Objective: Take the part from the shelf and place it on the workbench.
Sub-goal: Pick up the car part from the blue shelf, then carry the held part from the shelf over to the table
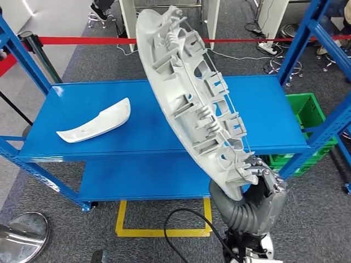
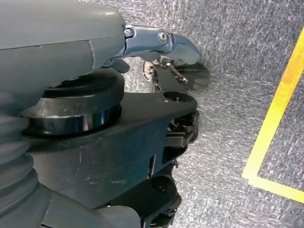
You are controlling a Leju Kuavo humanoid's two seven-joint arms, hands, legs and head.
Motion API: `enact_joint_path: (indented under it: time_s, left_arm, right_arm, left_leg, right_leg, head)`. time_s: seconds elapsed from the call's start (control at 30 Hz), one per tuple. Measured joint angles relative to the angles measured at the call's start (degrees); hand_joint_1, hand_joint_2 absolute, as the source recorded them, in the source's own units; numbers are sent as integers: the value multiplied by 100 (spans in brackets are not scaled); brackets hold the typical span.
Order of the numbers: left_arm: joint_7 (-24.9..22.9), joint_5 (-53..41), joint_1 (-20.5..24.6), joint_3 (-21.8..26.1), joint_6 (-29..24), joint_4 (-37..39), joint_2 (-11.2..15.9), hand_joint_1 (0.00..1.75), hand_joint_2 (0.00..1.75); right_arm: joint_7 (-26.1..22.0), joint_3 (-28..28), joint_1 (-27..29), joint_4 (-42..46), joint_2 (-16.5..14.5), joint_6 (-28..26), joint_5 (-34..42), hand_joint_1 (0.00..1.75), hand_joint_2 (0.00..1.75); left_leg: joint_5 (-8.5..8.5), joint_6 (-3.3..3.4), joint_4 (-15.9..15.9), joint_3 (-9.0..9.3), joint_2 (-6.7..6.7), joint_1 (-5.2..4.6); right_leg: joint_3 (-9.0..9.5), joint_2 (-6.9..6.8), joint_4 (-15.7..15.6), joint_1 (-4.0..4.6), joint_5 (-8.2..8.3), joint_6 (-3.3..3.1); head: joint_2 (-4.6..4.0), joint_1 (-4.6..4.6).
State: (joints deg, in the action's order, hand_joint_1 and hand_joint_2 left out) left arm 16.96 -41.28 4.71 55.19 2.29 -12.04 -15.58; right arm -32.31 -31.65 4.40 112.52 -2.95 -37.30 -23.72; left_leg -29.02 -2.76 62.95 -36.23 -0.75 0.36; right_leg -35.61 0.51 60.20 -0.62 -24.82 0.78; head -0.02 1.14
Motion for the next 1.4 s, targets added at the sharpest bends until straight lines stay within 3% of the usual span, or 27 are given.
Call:
enact_joint_path:
  time_s: [0.07,0.1,0.13,0.17,0.23,0.3,0.4,0.43,0.5,0.57,0.6,0.63,0.67,0.73,0.8,0.83,0.9,0.97,1.0,1.07,1.1,1.13,1.2,1.27,1.33,1.4]
  left_arm:
    - [0,-5,1,0,-1,0,10,0,175]
    - [0,-5,1,0,-2,0,16,0,175]
    - [-1,-5,1,0,-2,0,21,0,175]
    - [-3,-5,3,0,-2,0,23,0,175]
    - [-6,-5,16,0,-1,0,23,0,175]
    - [-7,-8,38,-1,2,0,16,0,175]
    - [-3,1,12,2,-17,0,7,0,175]
    - [1,16,0,8,-28,-1,3,0,175]
    - [13,44,-4,31,-40,-3,-6,0,175]
    - [20,50,2,70,-44,-4,-13,0,175]
    - [21,49,2,87,-45,-4,-15,0,175]
    - [21,47,1,99,-46,-4,-15,0,175]
    - [22,44,1,105,-48,-4,-15,0,175]
    - [22,37,2,112,-55,-4,-17,0,175]
    - [26,32,3,115,-62,-5,-18,0,175]
    - [31,30,5,117,-64,-6,-19,0,175]
    - [43,32,9,121,-66,-7,-19,0,175]
    - [52,41,12,129,-73,-7,-19,0,175]
    - [55,44,12,133,-80,-7,-19,0,175]
    - [63,45,18,140,-99,-7,-20,0,175]
    - [66,45,21,143,-107,-7,-20,0,175]
    - [67,45,22,146,-115,-7,-20,0,175]
    - [68,44,23,148,-123,-7,-20,0,175]
    - [69,37,34,149,-124,-7,-22,0,175]
    - [73,26,59,149,-121,-7,-31,0,175]
    - [79,14,64,150,-121,-7,-37,0,175]
  right_arm:
    - [0,-6,-9,-11,0,-1,0,175,175]
    - [2,-6,-10,-17,0,-1,0,175,175]
    - [4,-6,-9,-23,0,-1,1,175,175]
    - [6,-7,-9,-27,0,-1,1,175,175]
    - [9,-9,-10,-29,0,-1,1,175,175]
    - [11,-11,-12,-29,0,-1,-1,175,175]
    - [18,-14,-12,-31,1,-3,-7,175,175]
    - [20,-14,-9,-32,2,-4,-8,175,175]
    - [24,-18,-8,-34,5,-5,-11,175,175]
    - [31,-22,-5,-40,12,-7,-13,175,175]
    - [37,-23,-3,-44,17,-7,-9,175,175]
    - [44,-23,-1,-48,22,-7,-7,175,175]
    - [52,-23,0,-51,27,-7,-4,175,175]
    - [66,-25,-7,-53,32,-7,-2,175,175]
    - [72,-33,-17,-53,33,-7,-1,175,175]
    - [74,-39,-18,-54,34,-7,1,175,175]
    - [74,-44,-12,-55,37,-7,4,175,175]
    - [74,-46,-18,-55,37,-7,6,175,175]
    - [74,-46,-21,-55,37,-5,8,175,175]
    - [75,-47,-21,-56,38,-3,11,175,175]
    - [76,-48,-19,-56,39,-3,12,175,175]
    - [76,-48,-18,-57,39,-3,11,175,175]
    - [76,-48,-18,-57,39,-3,10,175,175]
    - [77,-48,-19,-57,39,-3,8,175,175]
    - [76,-48,-23,-57,39,-3,7,175,175]
    - [75,-50,-26,-58,39,-3,7,175,175]
  left_leg:
    - [-414,-22,721,-270,2,-1]
    - [-516,-24,964,-342,2,-2]
    - [-514,-19,1017,-317,2,-2]
    - [-424,-8,870,-188,2,-2]
    - [-163,27,164,288,2,-2]
    - [-31,74,-402,604,-6,-13]
    - [79,182,-541,581,-8,-42]
    - [131,220,-553,552,1,-41]
    - [243,282,-576,468,18,-26]
    - [332,307,-574,371,22,-32]
    - [375,311,-573,316,26,-36]
    - [422,308,-572,258,30,-40]
    - [469,302,-571,197,33,-41]
    - [561,270,-565,91,33,-37]
    - [642,216,-558,31,29,-41]
    - [678,184,-555,21,28,-43]
    - [753,124,-565,15,23,-38]
    - [632,62,-485,-50,18,-31]
    - [429,34,-312,-121,17,-31]
    - [-124,-5,337,-324,18,-30]
    - [-321,-15,686,-410,18,-30]
    - [-396,-17,928,-438,18,-30]
    - [-225,-2,879,-236,18,-30]
    - [10,26,225,307,17,-33]
    - [14,79,-443,760,8,-43]
    - [-5,159,-689,830,-2,-70]
  right_leg:
    - [-71,-12,0,8,49,-33]
    - [-110,-15,0,12,80,-36]
    - [-151,-16,0,15,114,-33]
    - [-191,-13,0,15,152,-25]
    - [-266,-6,5,19,232,11]
    - [-330,-5,7,34,315,68]
    - [-364,-10,-64,18,463,173]
    - [-390,-10,-60,8,445,205]
    - [-514,-10,246,2,111,254]
    - [-677,-14,919,5,-436,277]
    - [-710,-13,1220,7,-604,279]
    - [-669,-13,1375,9,-656,274]
    - [-531,-13,1339,10,-605,269]
    - [15,-17,719,7,-431,259]
    - [497,-10,55,23,-409,230]
    - [586,-2,-104,36,-442,205]
    - [555,8,-130,53,-397,126]
    - [483,-2,-144,40,-309,34]
    - [422,-8,-152,30,-247,-6]
    - [285,-11,-150,30,-126,-52]
    - [213,-12,-146,35,-69,-58]
    - [137,-14,-144,40,-14,-56]
    - [-6,-16,-140,46,96,-38]
    - [-124,-11,-137,54,204,-3]
    - [-207,-11,-126,67,308,45]
    - [-263,-18,-145,58,426,108]
  head:
    - [0,-10]
    - [0,-11]
    - [0,-11]
    - [0,-11]
    - [0,-14]
    - [0,-10]
    - [0,-12]
    - [0,-10]
    - [0,12]
    - [0,32]
    - [0,33]
    - [0,32]
    - [0,32]
    - [0,31]
    - [0,26]
    - [0,28]
    - [0,36]
    - [0,31]
    - [0,17]
    - [0,-9]
    - [0,-13]
    - [0,-11]
    - [0,-11]
    - [0,-14]
    - [0,-9]
    - [0,-5]
